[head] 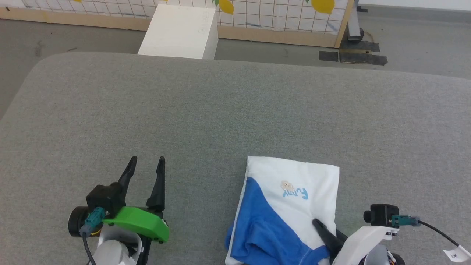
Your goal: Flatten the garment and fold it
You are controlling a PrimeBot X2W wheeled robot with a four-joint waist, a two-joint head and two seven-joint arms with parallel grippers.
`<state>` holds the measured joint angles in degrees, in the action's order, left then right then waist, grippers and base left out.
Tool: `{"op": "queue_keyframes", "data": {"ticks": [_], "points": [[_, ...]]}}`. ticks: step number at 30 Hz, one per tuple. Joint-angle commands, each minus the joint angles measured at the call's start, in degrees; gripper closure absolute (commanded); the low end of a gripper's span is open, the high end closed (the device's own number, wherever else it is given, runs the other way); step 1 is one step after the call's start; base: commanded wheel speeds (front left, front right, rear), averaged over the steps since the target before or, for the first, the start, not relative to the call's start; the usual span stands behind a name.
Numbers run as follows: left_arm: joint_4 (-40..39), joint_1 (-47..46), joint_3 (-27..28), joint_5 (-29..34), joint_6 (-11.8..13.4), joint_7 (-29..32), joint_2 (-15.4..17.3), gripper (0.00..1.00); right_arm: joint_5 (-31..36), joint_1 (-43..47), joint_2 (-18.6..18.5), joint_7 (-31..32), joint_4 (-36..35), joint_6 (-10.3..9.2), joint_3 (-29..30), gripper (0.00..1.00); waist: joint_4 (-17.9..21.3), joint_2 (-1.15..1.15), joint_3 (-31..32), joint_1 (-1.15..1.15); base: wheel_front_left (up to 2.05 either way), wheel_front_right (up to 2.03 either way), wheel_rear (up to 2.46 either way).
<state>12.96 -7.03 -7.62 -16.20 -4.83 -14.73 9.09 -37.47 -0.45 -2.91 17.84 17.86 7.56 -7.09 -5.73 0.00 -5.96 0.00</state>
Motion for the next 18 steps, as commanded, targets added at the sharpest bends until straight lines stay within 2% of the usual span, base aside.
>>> {"op": "queue_keyframes", "data": {"ticks": [1,6,11,15,18], "points": [[0.1,-0.3,0.4,0.2,-0.2,-0.3,-0.2,0.0,1.8,-0.5,0.0,0.8,0.6,-0.08,-0.4,1.0,0.3,0.0,0.0,0.0,0.0,0.0,0.0],[-0.5,0.2,1.6,0.1,0.1,-0.3,-0.2,0.0,14.0,-2.3,0.0,3.1,-2.8,-0.08,-0.3,1.0,2.5,0.0,0.0,0.0,0.0,0.0,0.0],[-1.8,0.8,2.7,0.2,0.3,-0.3,0.1,0.0,32.0,-7.1,-0.5,9.8,-8.7,-0.08,-1.5,1.0,7.0,0.0,-1.0,0.0,0.0,0.0,0.0],[-2.9,0.6,2.9,0.7,0.3,-0.3,0.7,0.0,37.9,-13.2,-5.5,12.2,-9.4,-0.08,-4.5,1.0,11.6,0.0,-2.8,0.0,0.0,0.0,0.0],[-3.5,-0.2,3.0,0.9,0.3,-0.3,0.8,0.0,39.0,-17.6,-9.5,12.4,-7.0,-0.08,-5.3,1.0,14.2,0.0,-4.3,0.0,0.0,0.0,0.0]]}}
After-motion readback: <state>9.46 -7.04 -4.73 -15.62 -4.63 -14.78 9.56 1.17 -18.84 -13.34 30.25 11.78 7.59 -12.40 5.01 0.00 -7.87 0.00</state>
